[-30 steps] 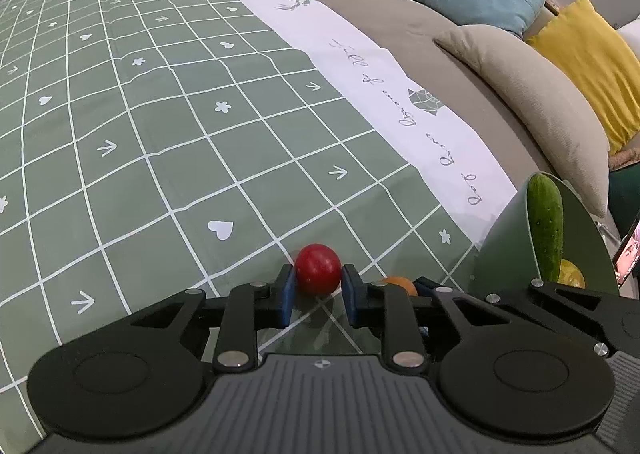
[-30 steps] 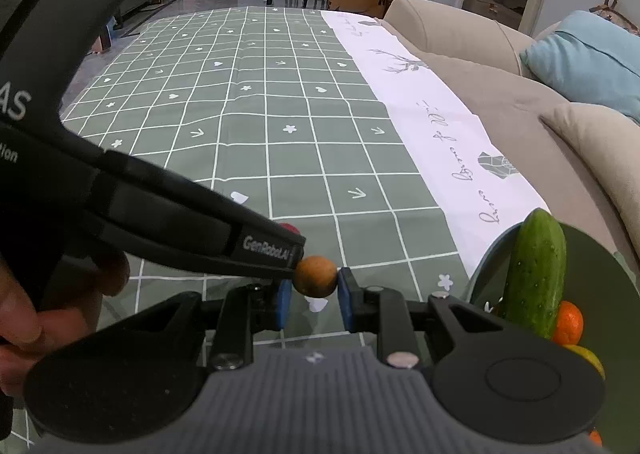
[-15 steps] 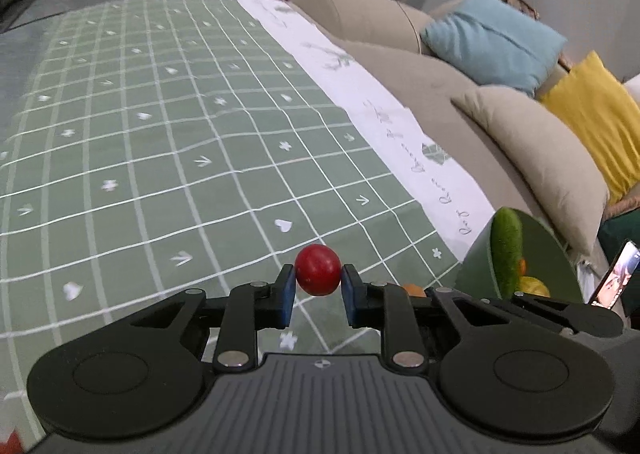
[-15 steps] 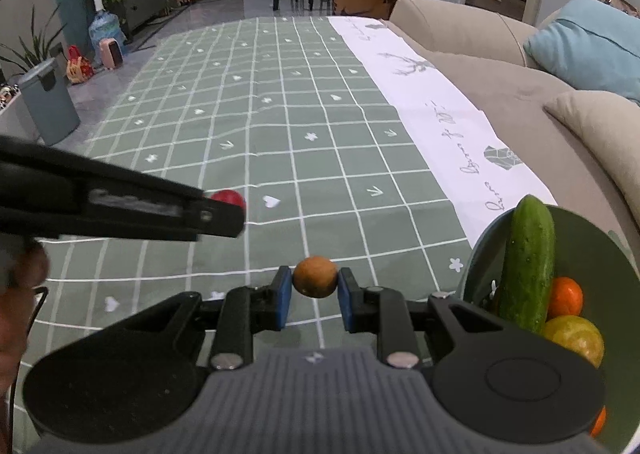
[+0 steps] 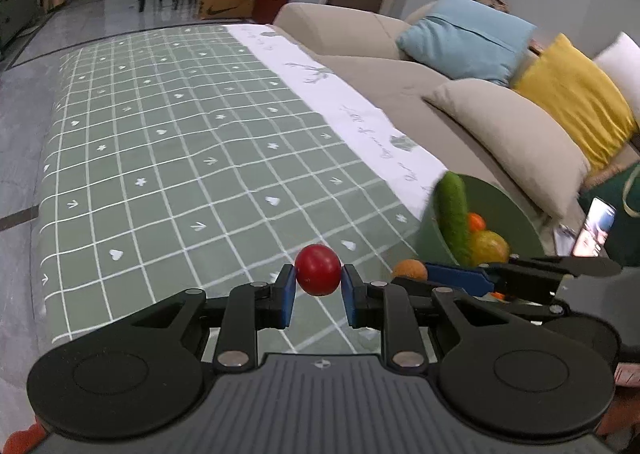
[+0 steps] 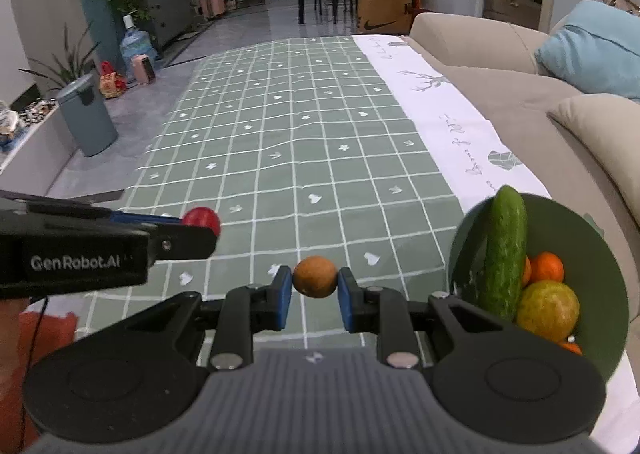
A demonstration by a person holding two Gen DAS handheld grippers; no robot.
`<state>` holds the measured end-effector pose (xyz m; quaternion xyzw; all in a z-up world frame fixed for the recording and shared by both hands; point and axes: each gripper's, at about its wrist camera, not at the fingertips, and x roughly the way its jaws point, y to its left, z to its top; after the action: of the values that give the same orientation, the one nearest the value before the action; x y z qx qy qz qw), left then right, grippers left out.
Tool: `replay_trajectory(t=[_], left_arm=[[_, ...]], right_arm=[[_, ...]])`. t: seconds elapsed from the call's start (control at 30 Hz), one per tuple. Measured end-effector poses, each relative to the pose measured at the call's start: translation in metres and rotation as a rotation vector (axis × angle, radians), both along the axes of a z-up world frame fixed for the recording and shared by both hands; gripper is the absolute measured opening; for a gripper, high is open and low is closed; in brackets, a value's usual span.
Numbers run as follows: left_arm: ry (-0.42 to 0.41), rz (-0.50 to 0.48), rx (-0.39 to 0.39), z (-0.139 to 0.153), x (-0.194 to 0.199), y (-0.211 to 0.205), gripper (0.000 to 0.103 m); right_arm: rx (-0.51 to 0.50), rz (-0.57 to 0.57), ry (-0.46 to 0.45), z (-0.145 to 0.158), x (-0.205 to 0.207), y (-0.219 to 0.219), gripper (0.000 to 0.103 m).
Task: Organize fruits
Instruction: 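Carry the plum and brown fruit into the colander with both grippers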
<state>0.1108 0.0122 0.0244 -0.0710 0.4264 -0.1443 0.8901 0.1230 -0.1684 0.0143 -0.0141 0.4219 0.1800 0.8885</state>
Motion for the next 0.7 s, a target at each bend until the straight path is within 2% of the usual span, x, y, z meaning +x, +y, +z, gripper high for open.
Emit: replay_trajectory(t=[0.27, 0.4, 0.7], left_arm=[[-0.01, -0.122, -0.005, 0.012, -0.011, -0.048, 0.027], [-0.02, -0.193, -0.01, 0.017, -0.012, -0.077, 0.027], [0.013, -0.325, -0.022, 0.013, 0.01, -0.14, 0.027]], right_arm=[[0.012, 0.05, 0.019, 0.018, -0.028, -0.056, 0.02], [-0.015, 0.043, 0.013, 0.023, -0.037, -0.095, 0.02], [-0.093, 0.023, 0.03, 0.02, -0.025, -0.164, 0.02]])
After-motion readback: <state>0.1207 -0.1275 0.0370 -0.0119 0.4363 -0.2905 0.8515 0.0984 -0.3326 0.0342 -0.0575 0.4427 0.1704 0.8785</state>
